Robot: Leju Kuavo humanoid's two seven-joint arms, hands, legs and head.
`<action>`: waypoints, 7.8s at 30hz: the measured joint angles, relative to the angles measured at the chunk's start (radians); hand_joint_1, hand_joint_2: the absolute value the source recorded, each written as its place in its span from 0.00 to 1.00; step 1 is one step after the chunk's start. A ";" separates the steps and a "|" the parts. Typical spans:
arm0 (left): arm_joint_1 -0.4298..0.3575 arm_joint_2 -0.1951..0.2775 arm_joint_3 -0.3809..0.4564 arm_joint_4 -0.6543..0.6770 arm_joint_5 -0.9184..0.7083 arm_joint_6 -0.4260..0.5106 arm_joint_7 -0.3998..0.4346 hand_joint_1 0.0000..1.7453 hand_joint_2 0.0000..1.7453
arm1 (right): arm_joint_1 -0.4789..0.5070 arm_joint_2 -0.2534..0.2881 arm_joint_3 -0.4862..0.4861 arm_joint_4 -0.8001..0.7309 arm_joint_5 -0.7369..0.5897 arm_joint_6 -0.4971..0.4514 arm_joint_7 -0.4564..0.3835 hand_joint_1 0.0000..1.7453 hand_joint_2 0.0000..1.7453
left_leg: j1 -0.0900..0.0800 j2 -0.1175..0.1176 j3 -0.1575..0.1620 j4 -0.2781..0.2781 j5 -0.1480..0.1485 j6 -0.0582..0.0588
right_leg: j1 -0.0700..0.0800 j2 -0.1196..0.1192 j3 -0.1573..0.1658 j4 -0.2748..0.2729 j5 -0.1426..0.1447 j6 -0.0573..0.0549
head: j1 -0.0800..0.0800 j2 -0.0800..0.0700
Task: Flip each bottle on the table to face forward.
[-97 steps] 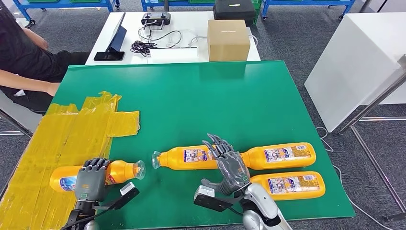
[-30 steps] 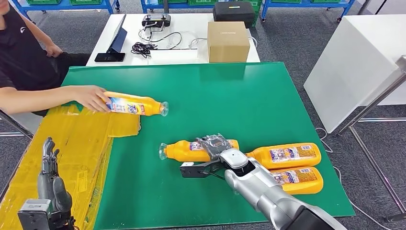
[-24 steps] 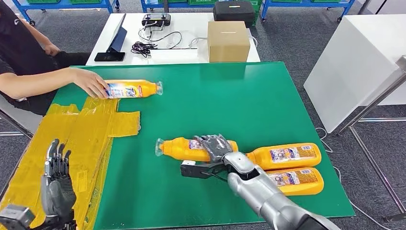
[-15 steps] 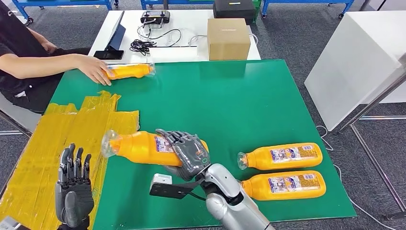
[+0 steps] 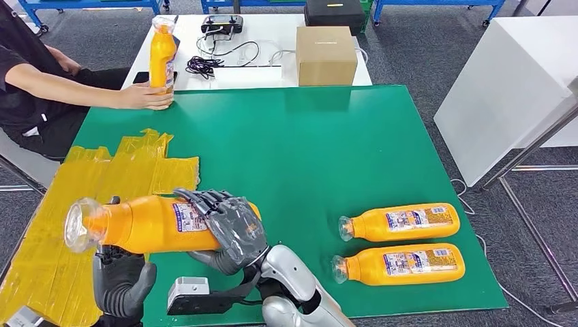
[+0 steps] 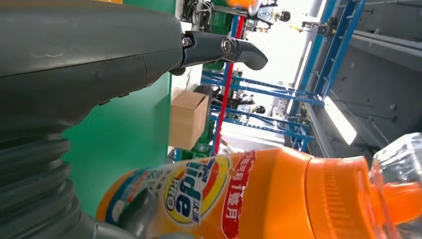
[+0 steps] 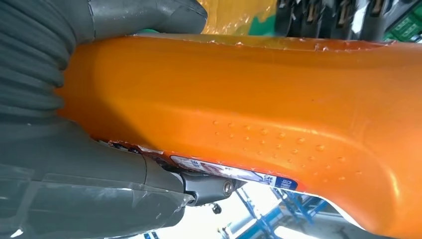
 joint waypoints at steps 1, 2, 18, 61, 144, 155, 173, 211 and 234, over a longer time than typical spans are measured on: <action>0.000 0.000 -0.004 -0.001 -0.002 0.002 0.000 0.00 1.00 | -0.003 0.002 0.005 0.006 -0.001 0.000 0.000 1.00 1.00 | 0.000 0.000 0.000 0.000 0.000 0.000 | 0.000 0.000 0.000 0.000 0.000 0.000 | 0.000 0.000; -0.001 -0.001 -0.008 -0.002 -0.002 0.003 0.000 0.00 1.00 | -0.007 0.004 0.012 0.013 -0.002 0.000 -0.001 1.00 1.00 | 0.000 0.000 0.000 0.000 0.000 0.000 | 0.000 0.000 0.000 0.000 0.000 0.000 | 0.000 0.000; -0.004 -0.001 -0.069 -0.002 0.060 -0.017 0.017 0.00 1.00 | -0.119 0.044 0.169 0.213 -0.071 -0.072 0.082 1.00 1.00 | 0.000 0.000 0.000 0.000 0.000 0.000 | 0.000 0.000 0.000 0.000 0.000 0.000 | 0.000 0.000; 0.022 0.007 -0.047 -0.004 0.048 0.185 0.023 1.00 1.00 | -0.236 0.091 0.422 0.488 0.003 -0.270 0.195 0.00 0.00 | 0.000 0.002 -0.001 0.000 0.000 0.000 | 0.000 0.001 -0.004 0.000 0.000 0.000 | 0.000 0.000; -0.491 0.276 -0.171 0.982 -1.638 0.959 0.690 0.00 0.00 | 0.085 -0.072 -0.052 -0.001 0.131 -0.104 0.096 0.00 0.00 | 0.000 -0.001 0.015 -0.001 0.001 -0.001 | 0.002 -0.003 0.012 0.000 0.000 -0.001 | 0.000 0.000; -0.409 0.266 -0.071 0.806 -1.166 0.866 0.296 0.00 0.00 | 0.096 -0.085 -0.055 -0.004 0.144 -0.101 0.092 0.00 0.00 | 0.001 0.000 0.013 -0.001 0.002 -0.002 | 0.002 -0.001 0.011 0.001 0.000 -0.001 | 0.000 0.000; -0.045 0.101 0.224 0.028 -0.261 0.211 -0.064 0.00 0.00 | 0.627 -0.493 -0.298 -0.485 0.076 -0.158 0.089 0.00 1.00 | -0.006 -0.002 -0.003 0.000 -0.003 0.004 | -0.004 -0.002 -0.003 -0.001 -0.003 0.004 | -0.001 0.000; -0.037 0.088 0.139 -0.040 -0.244 0.221 -0.071 0.00 0.00 | 0.565 -0.210 -1.621 -0.599 0.381 0.581 -0.488 0.00 1.00 | -0.007 0.000 0.002 0.000 -0.004 0.007 | -0.006 -0.001 0.000 -0.001 -0.002 0.005 | -0.001 0.000; -0.066 0.117 0.103 -0.010 -0.231 0.215 -0.063 0.00 0.00 | 0.530 -0.486 -1.153 -0.296 0.198 0.303 -0.143 0.00 1.00 | -0.007 -0.001 0.002 0.000 -0.003 0.008 | -0.006 -0.001 0.001 -0.001 -0.002 0.005 | -0.001 0.000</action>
